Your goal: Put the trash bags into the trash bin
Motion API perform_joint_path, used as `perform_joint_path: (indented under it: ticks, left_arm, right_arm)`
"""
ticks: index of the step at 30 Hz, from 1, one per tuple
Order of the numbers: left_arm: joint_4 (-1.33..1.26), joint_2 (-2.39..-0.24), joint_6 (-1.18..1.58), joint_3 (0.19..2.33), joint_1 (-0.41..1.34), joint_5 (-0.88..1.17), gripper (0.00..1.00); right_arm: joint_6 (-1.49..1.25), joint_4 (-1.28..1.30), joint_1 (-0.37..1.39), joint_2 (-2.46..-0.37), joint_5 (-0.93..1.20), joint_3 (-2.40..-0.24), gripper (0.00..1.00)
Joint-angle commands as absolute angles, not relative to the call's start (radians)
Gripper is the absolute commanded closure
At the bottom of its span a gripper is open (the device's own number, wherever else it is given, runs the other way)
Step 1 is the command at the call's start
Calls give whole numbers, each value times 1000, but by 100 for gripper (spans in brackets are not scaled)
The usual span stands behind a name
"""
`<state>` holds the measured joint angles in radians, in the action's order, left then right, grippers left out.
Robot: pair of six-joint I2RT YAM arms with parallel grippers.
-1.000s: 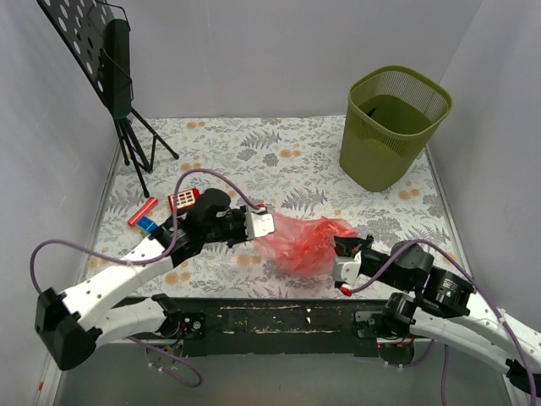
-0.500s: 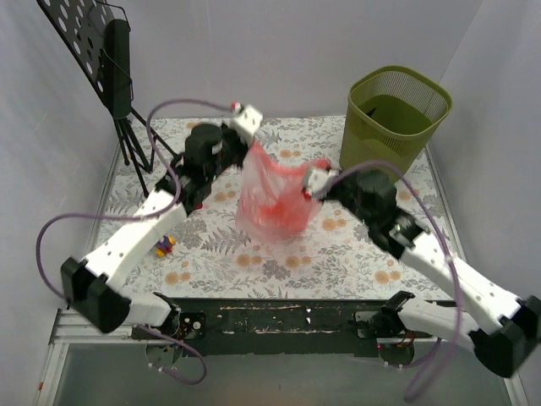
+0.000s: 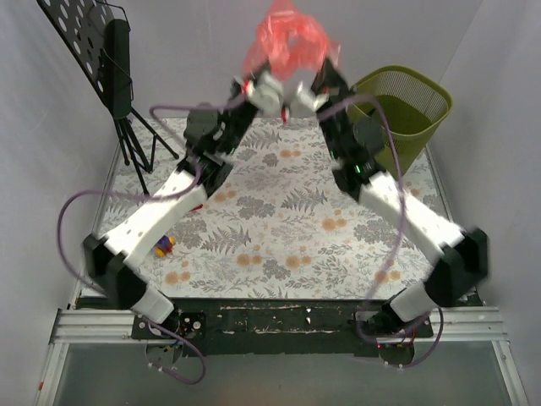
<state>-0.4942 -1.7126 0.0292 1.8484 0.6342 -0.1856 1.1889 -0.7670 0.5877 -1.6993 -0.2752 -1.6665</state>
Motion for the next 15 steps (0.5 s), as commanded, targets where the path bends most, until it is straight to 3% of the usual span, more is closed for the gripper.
perform_joint_path:
  ticks: [1,2,3,4,5,7,9,13,15]
  left_arm:
    - [310,-1286,-416,1155,684,525,100]
    - [650,-1260,-603,996,743,493,100]
    - [697,-1223,-518,900,749,509,100]
    - [643,-1166,-392,861,743,512,100]
    - [577,-1104,-312,830,741,485,100]
    - [410,-976,-160,784,744,457,100]
    - [299,-887,-113,741,744,457,100]
    - [339,-841,-143,744,742,396,100]
    - [368,-848,-120,784,742,373,100]
  right_arm:
    - [1331,-93,718,-1126,68,-872,99]
    - [1505,477,759,-948,207,-669,99]
    - [1470,668,800,-763,292,-503,99]
    - [1269,581,834,-524,325,-414,99]
    - [1258,513,851,-329,322,-343,99]
    - [1340,494,856,-142,336,-333,99]
    - [1269,492,856,-139,299,-392,99]
    - [1152,537,856,-309,255,-566,99]
    - [1059,438,856,-388,183,-616,99]
